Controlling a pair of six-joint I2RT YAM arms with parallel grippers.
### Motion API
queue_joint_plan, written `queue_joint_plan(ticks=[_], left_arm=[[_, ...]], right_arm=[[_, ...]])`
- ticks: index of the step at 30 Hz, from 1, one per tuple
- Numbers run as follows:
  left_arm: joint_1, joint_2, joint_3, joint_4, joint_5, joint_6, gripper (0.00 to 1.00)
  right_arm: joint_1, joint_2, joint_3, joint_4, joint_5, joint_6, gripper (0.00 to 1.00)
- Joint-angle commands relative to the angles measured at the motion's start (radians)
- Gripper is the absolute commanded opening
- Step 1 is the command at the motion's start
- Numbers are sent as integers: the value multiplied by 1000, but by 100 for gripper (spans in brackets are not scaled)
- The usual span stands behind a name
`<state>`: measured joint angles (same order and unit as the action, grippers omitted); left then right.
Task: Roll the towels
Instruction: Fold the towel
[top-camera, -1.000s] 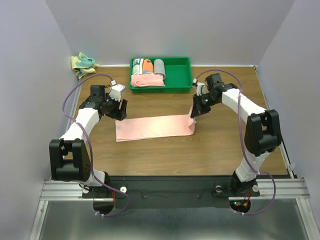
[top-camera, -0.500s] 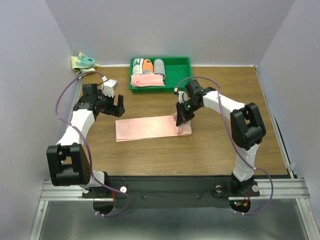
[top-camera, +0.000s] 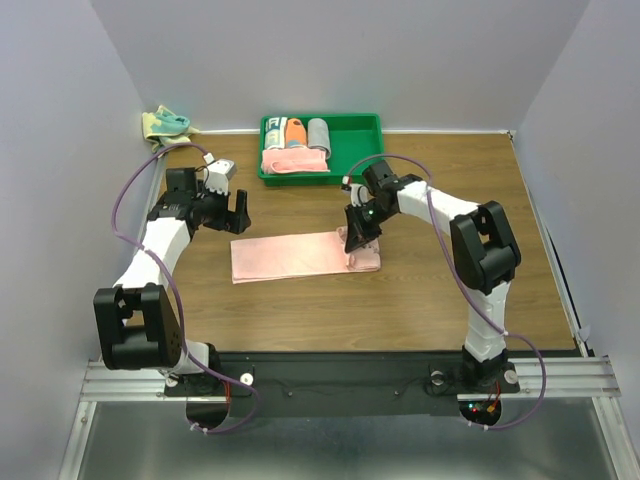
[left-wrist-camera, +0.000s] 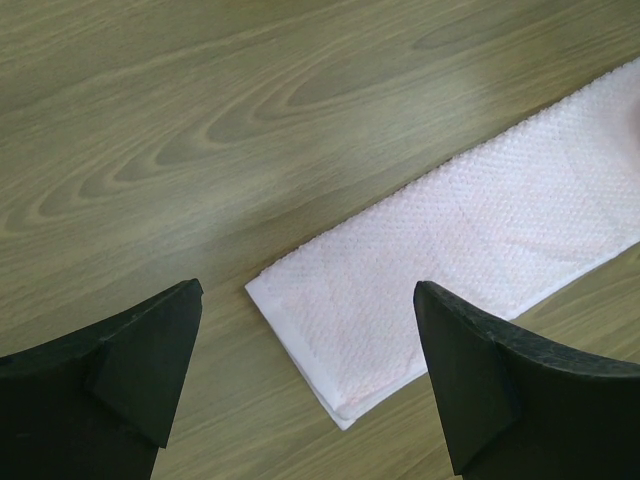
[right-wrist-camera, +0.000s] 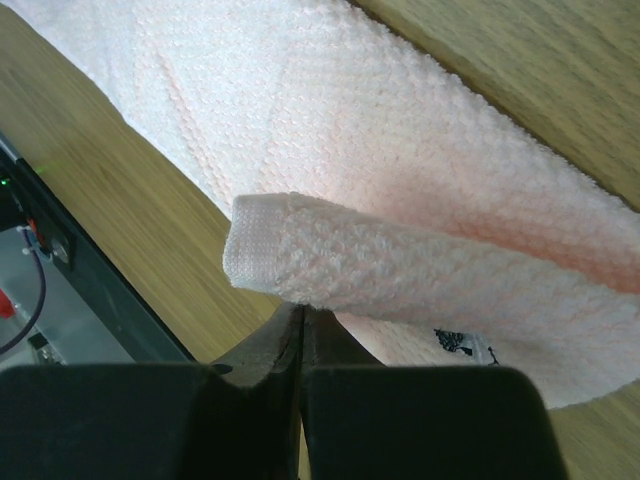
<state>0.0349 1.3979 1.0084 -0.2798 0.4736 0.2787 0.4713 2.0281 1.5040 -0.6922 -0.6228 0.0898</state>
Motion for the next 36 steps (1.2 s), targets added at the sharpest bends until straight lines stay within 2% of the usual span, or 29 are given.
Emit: queue_joint_plan(ticks=[1,13,15,16,17,21,22,25,27,29,30,31,34,36], left_arm=[[5,-4,4,16,5,-4,99],[5,6,15,-12,40,5,99],[7,10,18,-25,42,13,99],[7,12,22,-36,46,25,99],[7,13,22,-39,46,27,99],[5,6,15,-53,39,54,99],[5,4,10,-61,36,65,99],[3,3,7,-87,43,108,99],[-1,7,4,-93,39,132,97],[-22,21,-2,-107,21,154,89],[-32,27,-5,-105,7,165,78],[-59,35,-13,-105,-18,168,72],[-95,68,-17,-108,-62,175,56],[-124,96,-16,-107,-93,169,43]], right_arm=[[20,-6,38,30,-37,14,1],[33,52,58,28,-72,18,1],[38,58,61,28,-78,16,12],[39,61,64,29,-83,16,24],[40,61,67,30,-87,16,31],[40,40,79,25,-120,13,48],[40,25,81,22,-130,7,55],[32,-52,78,16,-130,-15,60],[15,-104,75,13,-127,-22,59],[-25,-120,76,10,-100,-30,50],[-39,-118,81,7,-80,-39,45],[-58,-112,82,-1,-16,-62,32],[-71,-76,87,-6,90,-117,17],[-71,-46,90,-6,106,-134,13]])
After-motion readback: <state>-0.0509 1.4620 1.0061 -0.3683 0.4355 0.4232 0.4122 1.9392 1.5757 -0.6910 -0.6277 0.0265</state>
